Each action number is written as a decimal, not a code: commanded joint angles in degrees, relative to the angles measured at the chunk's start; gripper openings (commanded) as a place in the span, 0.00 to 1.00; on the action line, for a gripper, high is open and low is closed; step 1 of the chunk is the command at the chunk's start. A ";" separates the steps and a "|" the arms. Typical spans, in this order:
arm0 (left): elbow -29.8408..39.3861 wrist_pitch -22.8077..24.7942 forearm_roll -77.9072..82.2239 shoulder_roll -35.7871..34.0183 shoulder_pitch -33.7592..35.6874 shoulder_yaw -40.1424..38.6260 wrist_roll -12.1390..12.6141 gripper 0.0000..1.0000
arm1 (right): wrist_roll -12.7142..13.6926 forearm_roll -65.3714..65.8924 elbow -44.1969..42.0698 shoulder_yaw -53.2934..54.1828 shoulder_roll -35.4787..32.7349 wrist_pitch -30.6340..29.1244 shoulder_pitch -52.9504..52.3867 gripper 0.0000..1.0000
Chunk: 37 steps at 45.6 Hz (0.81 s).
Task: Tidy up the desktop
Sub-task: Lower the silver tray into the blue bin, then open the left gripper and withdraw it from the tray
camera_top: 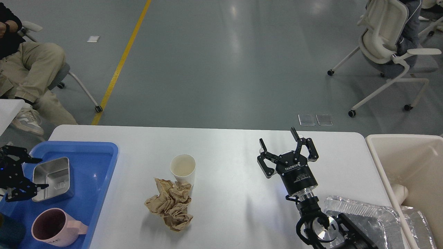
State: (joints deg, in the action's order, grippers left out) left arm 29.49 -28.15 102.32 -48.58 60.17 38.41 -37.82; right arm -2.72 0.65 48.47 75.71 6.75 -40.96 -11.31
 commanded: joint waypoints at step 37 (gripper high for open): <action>40.12 -7.00 -53.53 -10.32 -4.35 -17.83 9.17 0.94 | 0.00 0.14 -2.23 -1.62 0.28 0.44 -0.30 1.00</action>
State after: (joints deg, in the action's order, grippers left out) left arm 69.58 -32.71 55.85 -62.67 60.46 26.18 -28.77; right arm -2.73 0.79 46.33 74.09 7.19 -40.59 -11.50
